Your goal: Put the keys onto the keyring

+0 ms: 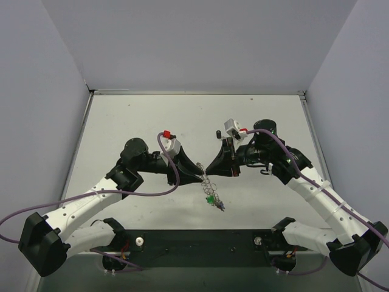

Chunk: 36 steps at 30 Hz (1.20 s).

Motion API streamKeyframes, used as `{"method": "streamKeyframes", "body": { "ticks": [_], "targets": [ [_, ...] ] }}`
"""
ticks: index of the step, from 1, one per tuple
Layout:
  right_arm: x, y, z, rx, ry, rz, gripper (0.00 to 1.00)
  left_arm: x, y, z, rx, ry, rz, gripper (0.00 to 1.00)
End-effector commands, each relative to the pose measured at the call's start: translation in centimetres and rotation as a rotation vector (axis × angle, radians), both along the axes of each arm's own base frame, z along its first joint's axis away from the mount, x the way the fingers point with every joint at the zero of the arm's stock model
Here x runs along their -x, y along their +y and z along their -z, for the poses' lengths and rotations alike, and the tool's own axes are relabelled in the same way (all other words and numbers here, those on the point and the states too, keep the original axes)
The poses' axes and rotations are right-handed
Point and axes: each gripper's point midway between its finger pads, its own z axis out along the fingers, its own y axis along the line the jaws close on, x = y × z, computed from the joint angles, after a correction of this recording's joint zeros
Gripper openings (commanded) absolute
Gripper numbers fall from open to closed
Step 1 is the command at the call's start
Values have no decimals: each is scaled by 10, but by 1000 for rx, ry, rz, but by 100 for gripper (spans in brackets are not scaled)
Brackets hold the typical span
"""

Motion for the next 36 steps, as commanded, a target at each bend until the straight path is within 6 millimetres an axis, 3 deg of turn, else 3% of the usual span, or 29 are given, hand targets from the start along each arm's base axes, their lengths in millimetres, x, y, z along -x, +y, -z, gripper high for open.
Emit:
{"method": "streamKeyframes", "body": {
  "ticks": [1,10,13,14,16,24,28,31,36],
  "targets": [
    [-2,2,-31,-74,-108,-29,0,-4,-3,-14,13,-51,-18,38],
    [-3,1,-31,-74,-113,-18,0,-9,-8,-15,11,-46,-46,28],
    [-4,1,-29,-70,-113,-8,0,-10,-10,-15,5,-41,-47,19],
    [-4,1,-29,-69,-114,-5,0,-10,-10,-14,3,-38,-46,8],
    [-7,0,-26,-62,-116,12,0,-12,-11,-14,-2,-39,-56,0],
    [-31,-4,-6,-16,-102,141,0,-20,-4,-10,-17,-57,-140,0],
    [-40,-5,14,2,-23,200,0,-25,1,-6,-16,-66,-198,0],
    [-48,-1,19,-23,11,229,0,-30,5,-3,-17,-71,-247,0],
    [-54,5,48,-27,105,252,0,-46,10,17,-57,-42,-350,0]
  ]
}}
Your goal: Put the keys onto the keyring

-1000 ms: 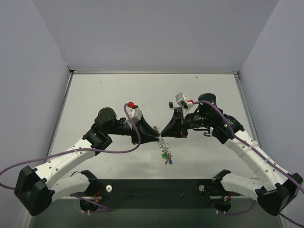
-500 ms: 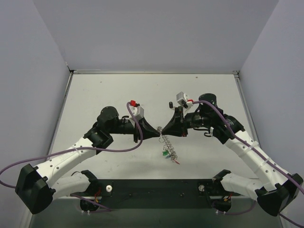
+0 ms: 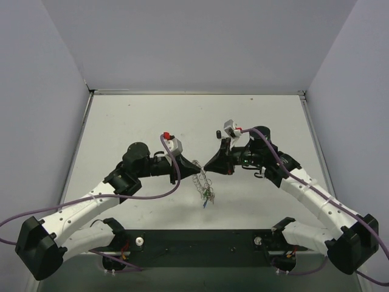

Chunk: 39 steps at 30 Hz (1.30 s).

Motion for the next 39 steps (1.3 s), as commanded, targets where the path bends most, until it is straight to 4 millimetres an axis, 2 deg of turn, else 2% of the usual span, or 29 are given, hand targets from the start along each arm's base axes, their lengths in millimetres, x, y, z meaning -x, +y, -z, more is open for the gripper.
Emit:
{"method": "streamKeyframes", "body": {
  "ticks": [1,2,3,5,6,8,9,13,19,21,25,28,29,35,39],
  "targets": [
    [-19,6,11,-46,28,60,0,-13,5,-5,17,-44,-96,0],
    [-22,7,14,-52,38,70,0,-16,6,-1,10,-36,-113,0],
    [-22,7,28,-33,75,76,0,-21,7,7,-5,-25,-140,0],
    [-25,9,36,-38,91,84,0,-26,6,17,-19,-15,-157,0],
    [-25,8,51,-23,133,94,0,-28,6,24,-30,-4,-169,0],
    [-27,9,57,-30,143,96,0,-32,3,37,-46,12,-174,0],
    [-27,8,68,-21,173,105,0,-32,3,45,-59,26,-172,0],
    [-31,4,86,-21,210,134,0,-36,-2,71,-98,69,-167,0],
    [-40,-4,108,-7,248,184,0,-40,-6,90,-125,112,-170,0],
    [-40,-7,120,6,268,195,0,-41,-7,91,-124,123,-175,0],
    [-38,-10,129,15,290,193,0,-43,-9,93,-121,132,-174,4],
    [-36,-11,132,21,299,194,0,-41,-12,89,-109,137,-156,18],
    [-36,-11,132,23,298,195,0,-41,-13,88,-106,151,-156,26],
    [-34,-13,130,32,286,194,0,-53,-7,72,-60,234,-234,39],
    [-33,-14,127,28,276,190,0,-62,-6,68,-103,296,-279,52]
  ]
}}
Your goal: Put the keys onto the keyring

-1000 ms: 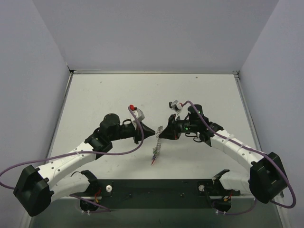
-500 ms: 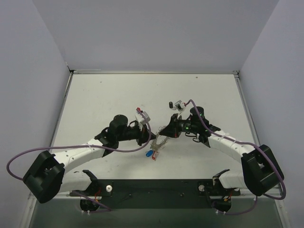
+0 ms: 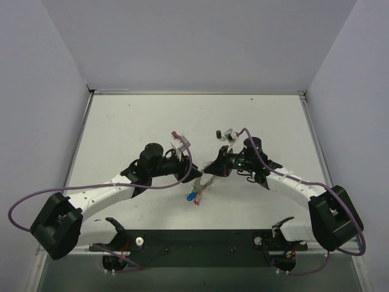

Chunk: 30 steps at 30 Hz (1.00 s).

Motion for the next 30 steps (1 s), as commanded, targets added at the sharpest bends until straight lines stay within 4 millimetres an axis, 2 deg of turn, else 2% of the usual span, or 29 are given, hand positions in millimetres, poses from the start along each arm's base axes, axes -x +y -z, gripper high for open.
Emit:
{"method": "streamKeyframes", "body": {
  "ticks": [1,4,6,7,8,10,14,17,18,21,26,30],
  "targets": [
    [7,-7,12,37,-2,-13,0,-22,-3,-38,22,27,-85,52],
    [8,-7,10,34,-7,-15,0,-25,0,-36,-10,82,-130,54],
    [8,-8,8,32,-13,-15,0,-32,1,-42,-9,112,-171,54],
    [8,-8,9,34,-11,-17,0,-31,4,-37,-34,148,-181,55],
    [8,-8,8,33,-14,-16,0,-34,2,-47,-25,153,-191,55],
    [9,-9,9,40,-12,-17,0,-29,5,-37,-80,213,-191,56],
    [9,-9,9,46,-15,-15,0,-25,6,-35,-130,242,-176,60],
    [8,-10,10,49,-16,-9,0,-19,10,-28,-150,238,-163,64],
    [8,-10,10,49,-14,-10,0,-18,11,-28,-152,233,-161,71],
    [8,-10,10,48,-17,-8,0,-13,12,-18,-178,231,-150,77],
    [7,-10,9,47,-16,-8,0,-4,2,-16,-176,214,-95,77],
    [7,-10,8,47,-15,-4,0,3,-6,-14,-190,185,-55,72]
  ]
}}
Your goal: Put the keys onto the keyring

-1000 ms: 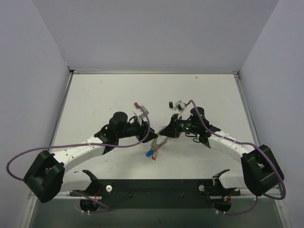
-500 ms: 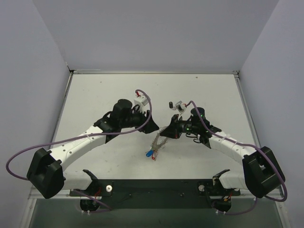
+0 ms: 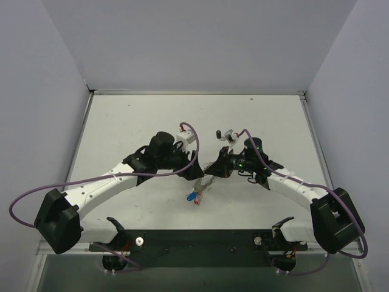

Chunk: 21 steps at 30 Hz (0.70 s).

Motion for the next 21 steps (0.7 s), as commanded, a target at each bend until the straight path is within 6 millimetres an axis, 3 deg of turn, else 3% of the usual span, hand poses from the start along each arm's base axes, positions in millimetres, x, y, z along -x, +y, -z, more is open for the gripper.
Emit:
{"method": "streamKeyframes", "body": {
  "ticks": [1,8,11,15,21],
  "targets": [
    [3,-6,9,32,-5,2,0,4,-9,-3,-2,-61,56,70],
    [3,-6,8,29,-2,3,0,1,-11,12,-77,-76,53,63],
    [3,-6,8,29,-2,1,0,-1,-12,14,-82,-85,45,59],
    [4,-6,8,28,-1,-2,0,-6,-15,11,-71,-105,35,46],
    [5,-6,9,28,2,-4,0,-8,-20,12,-54,-108,46,42]
  ]
}}
